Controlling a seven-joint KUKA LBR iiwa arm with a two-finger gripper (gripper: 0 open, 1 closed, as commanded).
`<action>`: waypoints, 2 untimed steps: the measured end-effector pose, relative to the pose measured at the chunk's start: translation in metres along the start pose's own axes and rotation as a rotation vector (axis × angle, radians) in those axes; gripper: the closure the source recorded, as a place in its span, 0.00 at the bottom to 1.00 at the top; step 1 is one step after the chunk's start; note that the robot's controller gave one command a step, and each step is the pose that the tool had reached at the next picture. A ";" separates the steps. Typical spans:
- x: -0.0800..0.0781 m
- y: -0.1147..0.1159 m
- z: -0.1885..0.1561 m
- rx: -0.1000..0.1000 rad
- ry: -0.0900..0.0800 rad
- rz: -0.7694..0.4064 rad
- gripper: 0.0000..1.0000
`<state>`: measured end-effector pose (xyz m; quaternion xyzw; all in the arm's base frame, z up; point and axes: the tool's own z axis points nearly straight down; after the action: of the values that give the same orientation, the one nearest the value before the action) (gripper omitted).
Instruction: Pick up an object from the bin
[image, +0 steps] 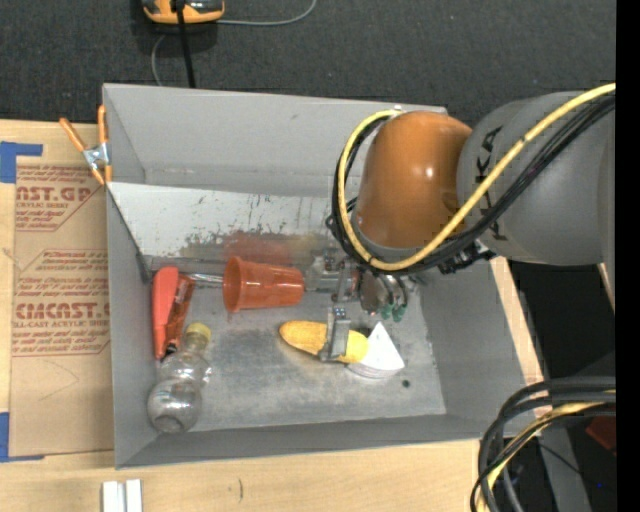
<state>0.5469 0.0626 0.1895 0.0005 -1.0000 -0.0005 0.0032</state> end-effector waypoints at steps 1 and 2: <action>-0.002 0.000 -0.005 0.000 -0.008 0.001 0.00; -0.001 -0.010 0.018 -0.003 -0.016 0.043 0.00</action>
Offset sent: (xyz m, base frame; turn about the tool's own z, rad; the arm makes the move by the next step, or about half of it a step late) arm -0.0123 -0.0582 -0.1195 0.2157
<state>0.5476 0.0522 0.1715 -0.0209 -0.9998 -0.0017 -0.0046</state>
